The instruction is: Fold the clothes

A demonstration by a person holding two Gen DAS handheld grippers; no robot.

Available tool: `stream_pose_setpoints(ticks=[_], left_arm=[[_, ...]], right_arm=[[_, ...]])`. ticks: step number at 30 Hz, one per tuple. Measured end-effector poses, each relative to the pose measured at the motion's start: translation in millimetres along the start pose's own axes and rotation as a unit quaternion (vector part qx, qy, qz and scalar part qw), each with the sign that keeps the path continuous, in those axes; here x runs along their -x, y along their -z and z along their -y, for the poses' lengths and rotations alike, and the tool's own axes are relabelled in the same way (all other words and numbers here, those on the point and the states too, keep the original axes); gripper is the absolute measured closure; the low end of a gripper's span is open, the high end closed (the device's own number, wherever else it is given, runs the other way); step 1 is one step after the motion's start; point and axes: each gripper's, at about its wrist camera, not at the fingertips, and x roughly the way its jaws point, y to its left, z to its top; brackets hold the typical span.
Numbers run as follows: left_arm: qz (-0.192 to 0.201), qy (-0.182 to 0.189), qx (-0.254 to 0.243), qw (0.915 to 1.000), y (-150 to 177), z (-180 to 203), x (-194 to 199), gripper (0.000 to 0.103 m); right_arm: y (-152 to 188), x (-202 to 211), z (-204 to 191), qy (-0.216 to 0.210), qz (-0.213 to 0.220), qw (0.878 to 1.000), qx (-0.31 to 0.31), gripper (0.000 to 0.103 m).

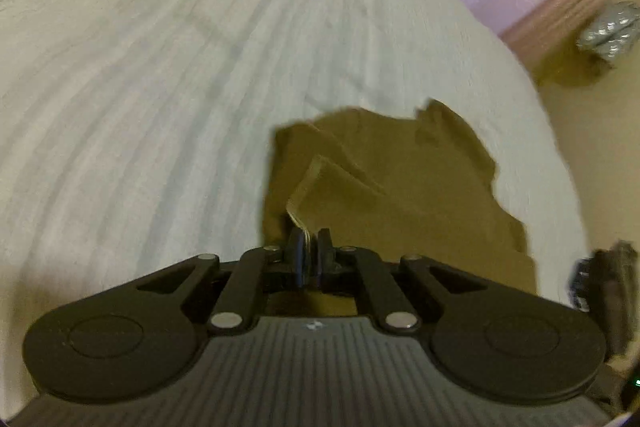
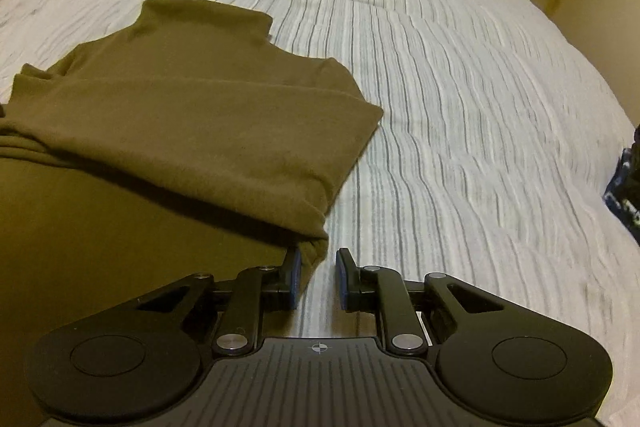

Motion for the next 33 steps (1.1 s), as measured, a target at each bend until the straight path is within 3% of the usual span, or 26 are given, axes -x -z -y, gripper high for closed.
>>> stream_pose_setpoints(ticks=[2, 4, 7, 10, 13, 15, 19, 23, 25, 27, 30, 33], left_arm=[[0.025, -0.028, -0.032, 0.9988, -4, 8, 12, 0.101], [0.043, -0.026, -0.065, 0.9966, -6, 21, 22, 0.101], [0.023, -0.009, -0.101, 0.9946, -3, 36, 6, 0.100], [0.003, 0.009, -0.136, 0.9907, 0, 50, -11, 0.094], [-0.027, -0.021, -0.113, 0.9930, 3, 35, -36, 0.095], [-0.024, -0.018, -0.095, 0.9950, 0, 24, -34, 0.097], [0.018, -0.012, -0.119, 0.9927, -12, 31, -7, 0.095], [0.004, 0.015, -0.121, 0.9925, -21, 37, -20, 0.094], [-0.018, 0.001, -0.134, 0.9909, -23, 36, -39, 0.094], [-0.030, -0.020, -0.133, 0.9905, -27, 34, -52, 0.097], [-0.013, -0.022, -0.109, 0.9938, -44, 28, -45, 0.098], [0.016, -0.032, -0.118, 0.9924, -64, 30, -33, 0.090]], right_arm=[[-4, 8, 5, -0.001, 0.002, 1.000, -0.013, 0.086], [-13, 21, 12, -0.011, 0.022, 0.999, -0.046, 0.086], [-33, 27, 9, -0.040, 0.055, 0.995, -0.071, 0.086], [-51, 11, -4, -0.060, 0.060, 0.994, -0.062, 0.086], [-51, -20, -3, -0.061, 0.022, 0.995, -0.072, 0.086], [-46, -35, 5, -0.051, -0.010, 0.995, -0.086, 0.086], [-54, -22, 16, -0.028, -0.004, 0.997, -0.078, 0.086], [-68, -19, 16, -0.054, 0.016, 0.994, -0.090, 0.086], [-76, -25, 12, -0.073, 0.017, 0.993, -0.095, 0.086], [-81, -43, 9, -0.072, -0.009, 0.994, -0.087, 0.086], [-90, -59, 23, -0.049, -0.031, 0.994, -0.088, 0.086], [-104, -54, 49, -0.041, -0.008, 0.994, -0.105, 0.086]])
